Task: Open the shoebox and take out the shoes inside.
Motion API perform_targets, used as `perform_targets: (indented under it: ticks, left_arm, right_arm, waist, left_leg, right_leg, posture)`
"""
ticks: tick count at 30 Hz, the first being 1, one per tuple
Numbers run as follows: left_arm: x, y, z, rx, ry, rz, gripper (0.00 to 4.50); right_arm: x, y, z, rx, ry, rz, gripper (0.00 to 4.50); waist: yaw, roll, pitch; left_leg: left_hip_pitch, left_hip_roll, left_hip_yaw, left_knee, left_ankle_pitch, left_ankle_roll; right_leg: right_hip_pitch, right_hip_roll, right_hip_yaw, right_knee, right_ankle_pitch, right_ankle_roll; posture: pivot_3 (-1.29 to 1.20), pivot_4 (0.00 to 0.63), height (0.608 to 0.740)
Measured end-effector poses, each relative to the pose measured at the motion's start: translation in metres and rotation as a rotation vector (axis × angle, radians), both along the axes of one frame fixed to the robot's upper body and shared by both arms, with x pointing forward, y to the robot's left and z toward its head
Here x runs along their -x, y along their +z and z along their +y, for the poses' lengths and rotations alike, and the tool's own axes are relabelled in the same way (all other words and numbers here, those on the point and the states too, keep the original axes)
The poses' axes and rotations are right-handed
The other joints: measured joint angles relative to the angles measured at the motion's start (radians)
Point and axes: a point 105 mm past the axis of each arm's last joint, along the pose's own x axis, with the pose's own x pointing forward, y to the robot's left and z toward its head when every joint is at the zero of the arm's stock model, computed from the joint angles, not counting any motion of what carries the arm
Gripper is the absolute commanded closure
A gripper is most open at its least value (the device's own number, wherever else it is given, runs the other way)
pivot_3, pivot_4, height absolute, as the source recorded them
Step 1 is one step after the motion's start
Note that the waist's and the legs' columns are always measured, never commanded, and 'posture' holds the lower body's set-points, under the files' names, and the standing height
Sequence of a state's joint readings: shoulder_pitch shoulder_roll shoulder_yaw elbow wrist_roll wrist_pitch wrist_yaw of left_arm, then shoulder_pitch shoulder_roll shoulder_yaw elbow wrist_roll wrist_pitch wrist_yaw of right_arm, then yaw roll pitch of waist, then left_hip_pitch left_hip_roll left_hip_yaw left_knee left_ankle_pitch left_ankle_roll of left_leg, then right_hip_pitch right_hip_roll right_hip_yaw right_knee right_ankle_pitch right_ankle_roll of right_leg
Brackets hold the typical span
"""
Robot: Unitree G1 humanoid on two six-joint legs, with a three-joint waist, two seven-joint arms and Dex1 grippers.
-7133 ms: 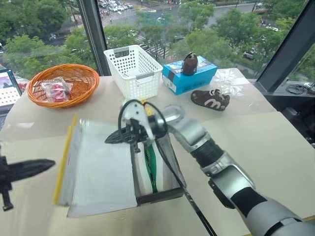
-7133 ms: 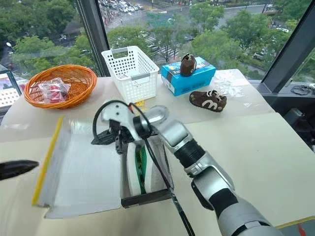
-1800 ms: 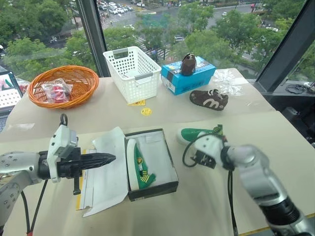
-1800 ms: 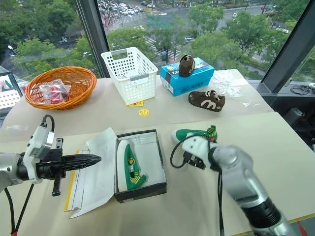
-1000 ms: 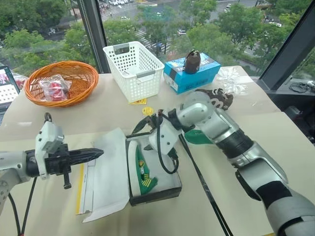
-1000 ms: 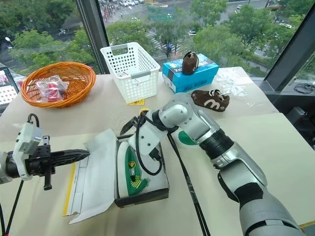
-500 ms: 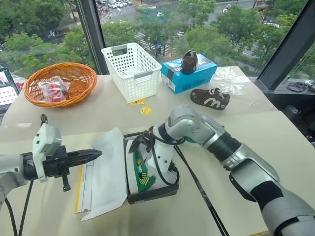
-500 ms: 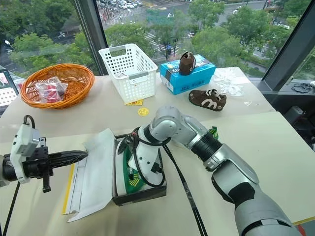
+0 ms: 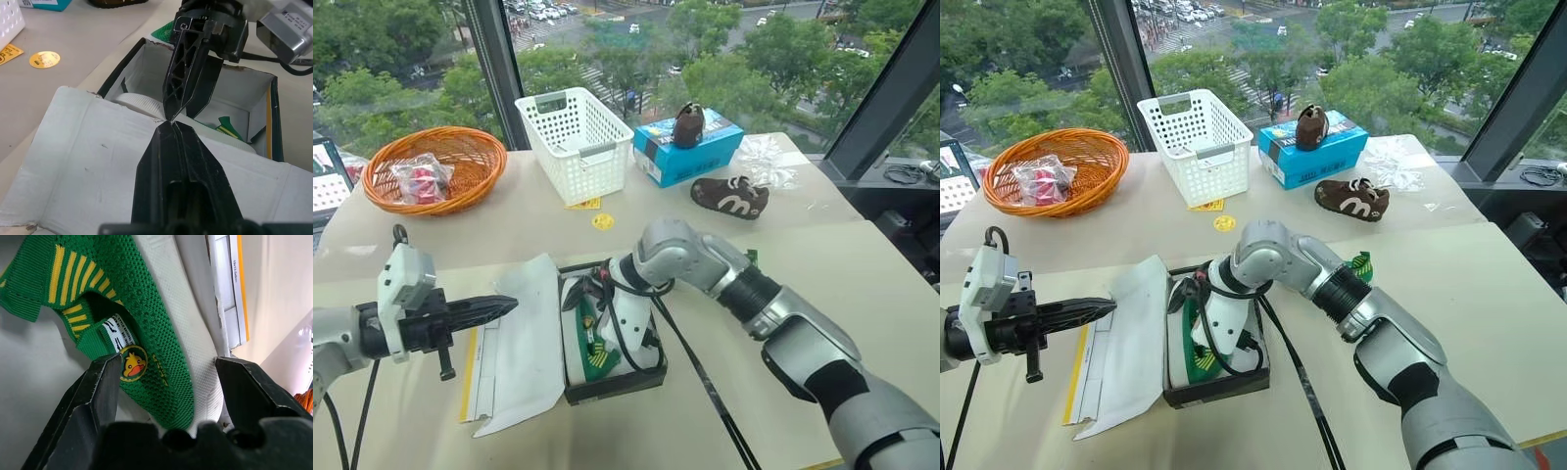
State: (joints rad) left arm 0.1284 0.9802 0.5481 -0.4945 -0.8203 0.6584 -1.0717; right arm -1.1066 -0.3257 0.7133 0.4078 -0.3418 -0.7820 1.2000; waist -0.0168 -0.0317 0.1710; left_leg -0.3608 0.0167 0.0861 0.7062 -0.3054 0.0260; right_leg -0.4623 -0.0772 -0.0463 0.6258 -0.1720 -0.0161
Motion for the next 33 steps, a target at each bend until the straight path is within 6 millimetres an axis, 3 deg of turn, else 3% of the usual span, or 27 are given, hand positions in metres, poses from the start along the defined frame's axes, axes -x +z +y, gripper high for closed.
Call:
perform_targets:
  ticks: [6, 7, 8, 17, 27, 33]
  left_arm:
    - [0.0, 0.001, 0.0, 0.003, 0.004, -0.003, 4.5]
    - [0.0, 0.001, 0.0, 0.003, 0.006, -0.003, 4.5]
    - [-0.001, 0.001, 0.0, 0.003, 0.006, -0.003, 4.5]
    - [-0.002, 0.003, -0.001, 0.003, 0.004, -0.013, 4.5]
    - [-0.003, 0.004, -0.002, 0.004, -0.002, -0.021, 4.5]
    - [-0.003, 0.003, -0.004, 0.006, -0.011, -0.016, 4.5]
  right_arm:
    - [-0.006, -0.006, -0.002, -0.003, -0.025, 0.012, 0.95]
    - [-0.007, -0.007, -0.003, -0.004, -0.028, 0.013, 1.45]
    - [-0.008, -0.006, -0.003, -0.009, -0.031, 0.015, 1.6]
    - [-0.01, -0.001, -0.005, -0.031, -0.041, 0.004, 4.43]
    - [-0.009, -0.002, -0.004, -0.053, -0.07, 0.028, 4.47]
    - [-0.01, 0.009, -0.001, -0.122, -0.179, 0.15, 4.47]
  waist:
    - [0.0, 0.0, 0.0]
    - [0.001, 0.0, 0.0]
    - [0.002, 0.0, 0.0]
    - [-0.003, 0.0, -0.001]
    - [-0.005, 0.0, -0.001]
    - [-0.001, 0.0, 0.0]
  left_leg:
    - [0.008, 0.0, 0.001, 0.0, -0.003, 0.005]
    - [0.008, 0.0, 0.001, 0.0, -0.003, 0.005]
    - [0.008, 0.0, 0.001, 0.0, -0.002, 0.005]
    - [0.012, 0.001, 0.001, -0.001, 0.0, 0.003]
    - [0.013, 0.002, 0.001, -0.004, 0.0, 0.001]
    - [0.011, 0.002, 0.001, -0.004, 0.0, 0.001]
  right_leg:
    - [0.005, 0.0, 0.002, 0.001, -0.001, -0.001]
    - [0.005, 0.0, 0.002, 0.002, -0.001, -0.002]
    - [0.005, 0.0, 0.002, 0.003, -0.001, -0.002]
    - [0.006, 0.002, 0.004, 0.005, -0.001, -0.004]
    - [0.005, 0.003, 0.004, 0.005, -0.001, -0.006]
    - [0.004, 0.003, 0.004, 0.005, -0.001, -0.006]
  posture:
    - [0.0, 0.15, 0.731]
    - [0.0, 0.15, 0.731]
    - [0.0, 0.15, 0.731]
    - [0.0, 0.15, 0.731]
    - [0.0, 0.15, 0.731]
    - [0.0, 0.15, 0.731]
